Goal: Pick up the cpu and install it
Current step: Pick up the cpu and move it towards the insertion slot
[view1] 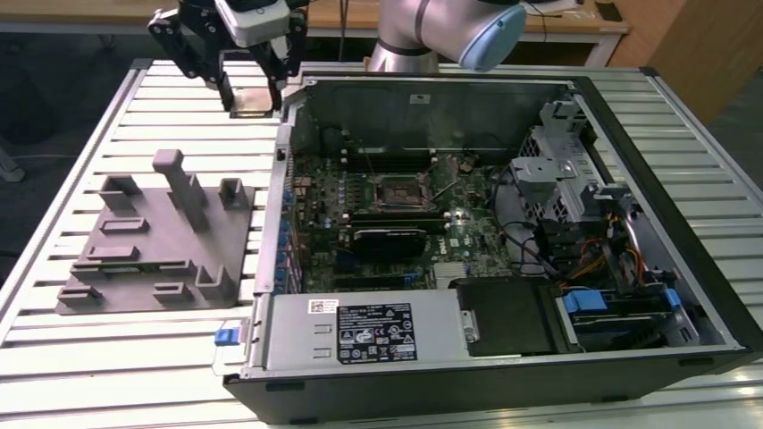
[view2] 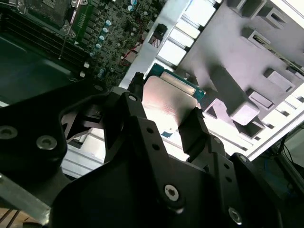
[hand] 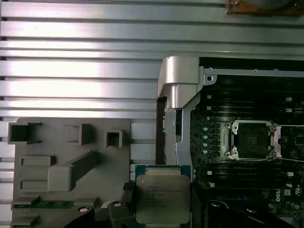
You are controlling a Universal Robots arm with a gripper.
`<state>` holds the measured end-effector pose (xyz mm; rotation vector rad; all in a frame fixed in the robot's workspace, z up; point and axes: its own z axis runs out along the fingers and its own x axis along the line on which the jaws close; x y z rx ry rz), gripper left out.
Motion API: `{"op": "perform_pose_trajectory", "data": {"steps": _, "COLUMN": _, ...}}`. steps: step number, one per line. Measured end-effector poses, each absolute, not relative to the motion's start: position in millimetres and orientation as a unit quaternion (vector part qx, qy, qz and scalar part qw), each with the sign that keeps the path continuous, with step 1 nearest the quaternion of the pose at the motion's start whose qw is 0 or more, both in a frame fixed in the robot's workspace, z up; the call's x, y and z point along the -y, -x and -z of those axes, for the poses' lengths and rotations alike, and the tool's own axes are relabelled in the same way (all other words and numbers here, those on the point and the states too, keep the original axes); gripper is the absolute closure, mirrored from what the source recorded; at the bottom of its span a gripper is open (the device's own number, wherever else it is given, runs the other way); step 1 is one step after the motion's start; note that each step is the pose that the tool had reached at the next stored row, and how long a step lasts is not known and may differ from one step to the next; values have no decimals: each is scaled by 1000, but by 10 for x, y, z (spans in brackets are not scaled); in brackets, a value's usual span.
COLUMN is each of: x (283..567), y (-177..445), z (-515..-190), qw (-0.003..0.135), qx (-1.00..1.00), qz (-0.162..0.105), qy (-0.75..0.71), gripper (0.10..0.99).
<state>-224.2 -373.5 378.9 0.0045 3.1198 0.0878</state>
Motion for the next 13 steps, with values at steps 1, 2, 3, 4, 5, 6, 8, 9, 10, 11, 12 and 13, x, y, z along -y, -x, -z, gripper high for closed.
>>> {"op": "perform_pose_trajectory", "data": {"steps": 1, "x": 3729, "y": 2214, "z": -3789, "qw": 10, "qx": -1000, "qz": -28, "qy": -1, "gripper": 541}}
{"op": "perform_pose_trajectory", "data": {"steps": 2, "x": 3724, "y": 2186, "z": -3789, "qw": 10, "qx": -1000, "qz": -28, "qy": -1, "gripper": 541}}
{"op": "perform_pose_trajectory", "data": {"steps": 3, "x": 3719, "y": 2155, "z": -3790, "qw": 10, "qx": -1000, "qz": -28, "qy": -1, "gripper": 541}}
{"op": "perform_pose_trajectory", "data": {"steps": 4, "x": 3715, "y": 2123, "z": -3789, "qw": 10, "qx": -1000, "qz": -28, "qy": -1, "gripper": 541}}
{"op": "perform_pose_trajectory", "data": {"steps": 5, "x": 3710, "y": 2090, "z": -3789, "qw": 10, "qx": -1000, "qz": -28, "qy": -1, "gripper": 541}}
{"op": "perform_pose_trajectory", "data": {"steps": 6, "x": 3706, "y": 2056, "z": -3789, "qw": 10, "qx": -1000, "qz": -28, "qy": -2, "gripper": 541}}
{"op": "perform_pose_trajectory", "data": {"steps": 8, "x": 3697, "y": 1979, "z": -3789, "qw": 10, "qx": -1000, "qz": -28, "qy": -1, "gripper": 541}}
{"op": "perform_pose_trajectory", "data": {"steps": 9, "x": 3693, "y": 1943, "z": -3789, "qw": 10, "qx": -1000, "qz": -28, "qy": -1, "gripper": 541}}
{"op": "perform_pose_trajectory", "data": {"steps": 10, "x": 3689, "y": 1905, "z": -3788, "qw": 10, "qx": -1000, "qz": -28, "qy": -1, "gripper": 541}}
{"op": "perform_pose_trajectory", "data": {"steps": 11, "x": 3686, "y": 1869, "z": -3787, "qw": 10, "qx": -1000, "qz": -28, "qy": -1, "gripper": 541}}
{"op": "perform_pose_trajectory", "data": {"steps": 12, "x": 3684, "y": 1829, "z": -3787, "qw": 10, "qx": -1000, "qz": -28, "qy": -1, "gripper": 541}}
{"op": "perform_pose_trajectory", "data": {"steps": 13, "x": 3682, "y": 1785, "z": -3785, "qw": 10, "qx": -1000, "qz": -28, "qy": -1, "gripper": 541}}
